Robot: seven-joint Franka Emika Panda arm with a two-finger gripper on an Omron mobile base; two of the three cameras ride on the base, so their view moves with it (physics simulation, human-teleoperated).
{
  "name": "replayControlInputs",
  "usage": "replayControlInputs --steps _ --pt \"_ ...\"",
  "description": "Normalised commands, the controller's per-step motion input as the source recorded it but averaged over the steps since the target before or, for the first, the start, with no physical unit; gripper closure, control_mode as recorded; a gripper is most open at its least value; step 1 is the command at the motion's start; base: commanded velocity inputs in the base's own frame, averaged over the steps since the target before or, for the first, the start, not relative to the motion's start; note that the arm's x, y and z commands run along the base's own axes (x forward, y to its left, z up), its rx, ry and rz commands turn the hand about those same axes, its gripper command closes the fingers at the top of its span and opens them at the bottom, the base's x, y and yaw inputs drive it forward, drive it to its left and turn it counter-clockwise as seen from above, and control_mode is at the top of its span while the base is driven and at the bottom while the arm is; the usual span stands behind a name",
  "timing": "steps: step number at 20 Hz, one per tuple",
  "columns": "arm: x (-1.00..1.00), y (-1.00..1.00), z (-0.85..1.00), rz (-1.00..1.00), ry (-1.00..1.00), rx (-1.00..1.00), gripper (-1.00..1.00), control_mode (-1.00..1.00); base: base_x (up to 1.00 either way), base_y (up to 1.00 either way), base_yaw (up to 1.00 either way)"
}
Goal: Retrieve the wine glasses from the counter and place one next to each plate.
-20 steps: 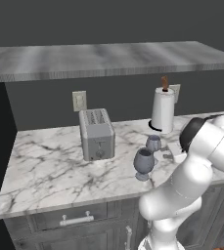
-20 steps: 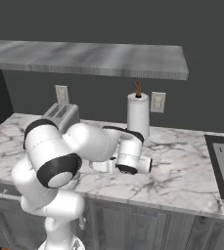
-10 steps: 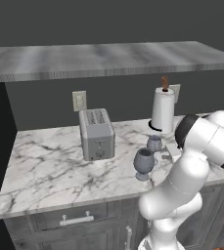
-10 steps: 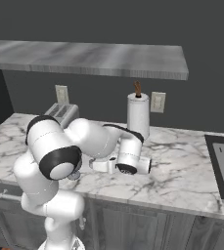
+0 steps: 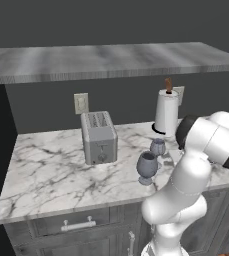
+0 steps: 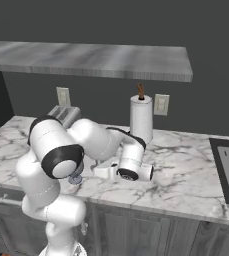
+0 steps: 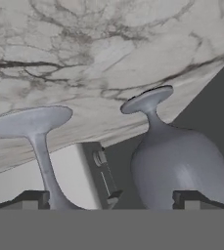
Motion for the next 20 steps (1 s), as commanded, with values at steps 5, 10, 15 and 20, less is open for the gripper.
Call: replayControlInputs --steps 5,10,15,20 --pt "0.2 0.03 -0.09 -0.01 0.01 0.0 -1.0 -1.0 0.0 0.0 0.0" --pt "0.22 0.0 0.0 -0.02 0.04 0.0 -1.0 -1.0 0.0 0.0 0.0" --pt "0.17 0.0 0.0 -0.02 0.06 0.0 -1.0 -1.0 0.0 0.0 0.0" --pt "0.07 0.04 -0.03 -0.02 0.05 0.0 -1.0 -1.0 0.0 0.0 0.0"
